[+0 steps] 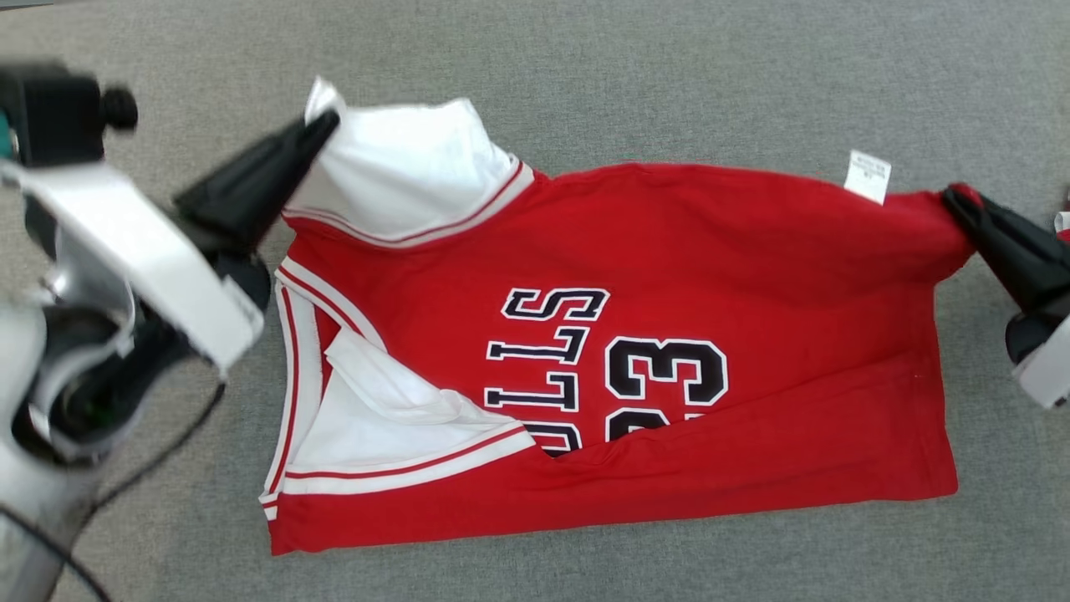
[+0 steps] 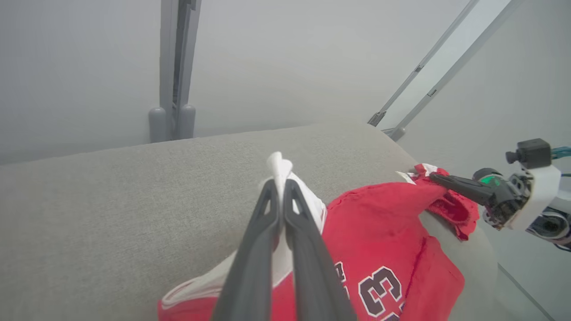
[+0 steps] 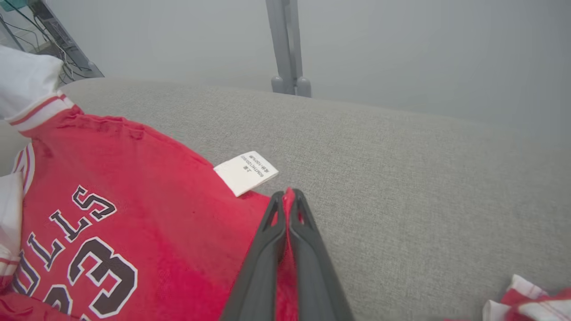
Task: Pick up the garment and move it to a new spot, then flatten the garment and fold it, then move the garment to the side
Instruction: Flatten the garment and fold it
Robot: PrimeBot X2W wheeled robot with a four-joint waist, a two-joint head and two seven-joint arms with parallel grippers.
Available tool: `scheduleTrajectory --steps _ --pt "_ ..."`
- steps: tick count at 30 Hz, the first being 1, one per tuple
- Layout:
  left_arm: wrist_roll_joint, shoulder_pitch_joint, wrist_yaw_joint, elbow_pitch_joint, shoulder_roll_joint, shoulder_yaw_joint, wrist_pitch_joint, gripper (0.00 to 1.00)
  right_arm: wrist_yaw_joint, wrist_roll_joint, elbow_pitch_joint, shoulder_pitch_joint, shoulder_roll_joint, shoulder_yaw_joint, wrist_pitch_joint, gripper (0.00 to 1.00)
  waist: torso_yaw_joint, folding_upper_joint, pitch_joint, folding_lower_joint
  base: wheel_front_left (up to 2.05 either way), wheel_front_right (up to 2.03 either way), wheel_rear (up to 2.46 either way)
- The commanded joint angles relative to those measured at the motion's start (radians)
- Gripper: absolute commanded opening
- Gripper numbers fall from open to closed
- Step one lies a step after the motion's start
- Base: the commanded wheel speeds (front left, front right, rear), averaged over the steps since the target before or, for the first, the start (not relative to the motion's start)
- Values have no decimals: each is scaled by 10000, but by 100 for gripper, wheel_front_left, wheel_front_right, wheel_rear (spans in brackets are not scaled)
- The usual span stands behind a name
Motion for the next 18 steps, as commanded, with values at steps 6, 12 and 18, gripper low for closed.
scheduleTrajectory --steps 6,12,18 --pt "-405 2739 523 -1642 304 625 -1311 0 -3 -75 -13 1612 564 -811 -583 0 -184 0 42 -1 0 0 0" --pt "-839 5061 650 -2626 142 956 -2439 0 -3 -258 -21 2638 1135 -1362 -711 0 -217 0 -116 -1 0 0 0" --pt "-1050 6504 766 -2996 -16 882 -2934 0 -3 -498 45 3292 1583 -1795 -635 0 -189 0 -261 -1 0 0 0"
